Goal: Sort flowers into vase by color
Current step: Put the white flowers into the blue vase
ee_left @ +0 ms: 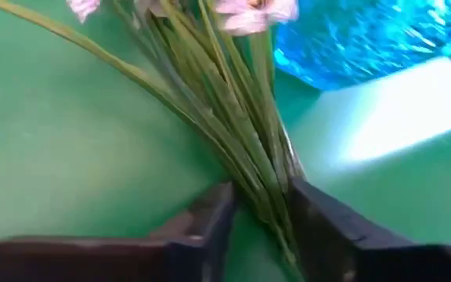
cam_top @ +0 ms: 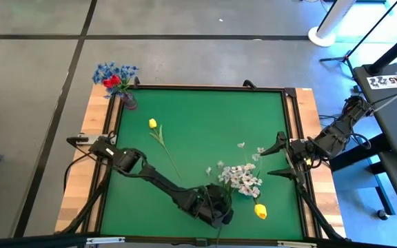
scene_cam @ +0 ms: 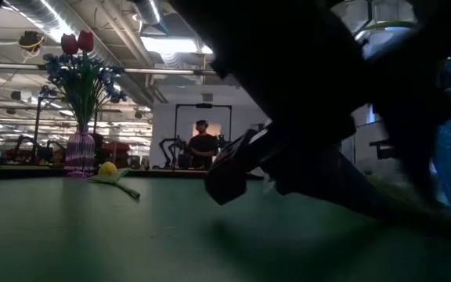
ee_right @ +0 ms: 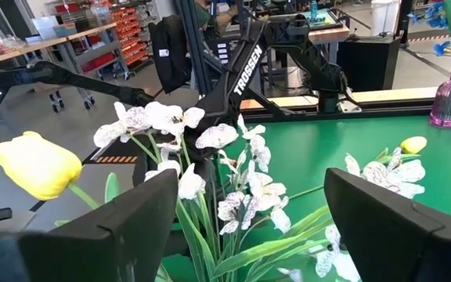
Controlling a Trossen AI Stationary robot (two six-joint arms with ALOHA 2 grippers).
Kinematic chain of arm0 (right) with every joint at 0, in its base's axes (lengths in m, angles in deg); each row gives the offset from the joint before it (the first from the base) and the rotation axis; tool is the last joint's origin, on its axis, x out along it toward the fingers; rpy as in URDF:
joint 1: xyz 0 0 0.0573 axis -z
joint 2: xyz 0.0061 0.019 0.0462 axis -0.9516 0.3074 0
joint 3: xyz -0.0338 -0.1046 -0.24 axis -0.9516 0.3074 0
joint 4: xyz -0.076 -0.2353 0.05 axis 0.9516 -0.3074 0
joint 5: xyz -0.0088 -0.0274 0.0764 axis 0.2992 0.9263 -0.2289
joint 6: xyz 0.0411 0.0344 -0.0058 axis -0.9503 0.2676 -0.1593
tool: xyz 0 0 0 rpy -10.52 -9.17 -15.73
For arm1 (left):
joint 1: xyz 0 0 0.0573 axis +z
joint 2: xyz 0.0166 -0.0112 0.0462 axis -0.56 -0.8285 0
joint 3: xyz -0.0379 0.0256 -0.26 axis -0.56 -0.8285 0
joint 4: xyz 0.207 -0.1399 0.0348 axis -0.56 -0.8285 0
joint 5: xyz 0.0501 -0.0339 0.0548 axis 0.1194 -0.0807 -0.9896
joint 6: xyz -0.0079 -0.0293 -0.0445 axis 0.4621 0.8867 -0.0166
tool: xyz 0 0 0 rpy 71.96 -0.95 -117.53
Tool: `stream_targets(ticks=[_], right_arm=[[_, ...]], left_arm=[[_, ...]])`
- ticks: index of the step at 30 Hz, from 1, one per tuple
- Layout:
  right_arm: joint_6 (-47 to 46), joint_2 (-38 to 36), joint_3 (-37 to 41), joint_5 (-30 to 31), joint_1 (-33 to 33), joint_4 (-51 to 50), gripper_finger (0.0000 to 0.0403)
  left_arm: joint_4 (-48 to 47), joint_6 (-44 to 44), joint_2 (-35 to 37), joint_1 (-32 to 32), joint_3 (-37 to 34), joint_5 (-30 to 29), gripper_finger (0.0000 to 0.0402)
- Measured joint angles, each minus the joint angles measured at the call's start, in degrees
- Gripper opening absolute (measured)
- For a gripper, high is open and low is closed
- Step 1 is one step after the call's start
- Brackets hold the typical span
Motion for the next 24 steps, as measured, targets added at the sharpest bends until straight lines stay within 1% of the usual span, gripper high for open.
stream_targets(ticks=[4,5,7,11,13,16,18,21,24], right_arm=[[-0.04,0.01,-0.42,-0.02,0.00,-0.38,0.0321],[-0.03,0.08,-1.19,-0.04,0.00,-0.66,0.0321],[0.26,0.05,-3.49,-0.10,-0.02,-0.60,0.0321],[3.13,-0.02,-7.99,-2.55,-0.02,-0.58,0.0321],[4.02,-0.03,-9.03,-3.78,-0.02,-0.60,0.0321],[5.15,0.00,-9.42,-4.17,-0.02,-1.62,0.0321],[6.24,-0.02,-9.42,-3.31,-0.02,-3.29,0.0321],[6.58,0.00,-9.42,-0.15,-0.02,-6.77,0.0321],[6.28,0.23,-9.42,3.03,-0.01,-10.84,0.0321]], left_arm=[[-2.38,-0.16,-0.31,0.23,-0.10,-4.51,0.0025],[-3.73,-0.14,-0.31,0.33,-0.10,-5.82,0.0014],[-8.12,-0.03,0.00,0.42,-0.08,-7.46,0.0010],[-24.30,2.36,3.51,0.38,-0.26,-8.62,0.0003],[-32.64,3.80,6.21,-0.01,-0.45,-10.18,0.0002],[-43.00,6.37,11.71,-0.68,-0.31,-14.48,0.0002],[-48.63,7.37,15.46,-1.02,-0.30,-16.27,0.0001],[-56.33,7.85,21.30,-1.47,-0.32,-17.43,0.0001],[-62.19,9.61,28.64,-2.30,-0.27,-21.98,0.0001]])
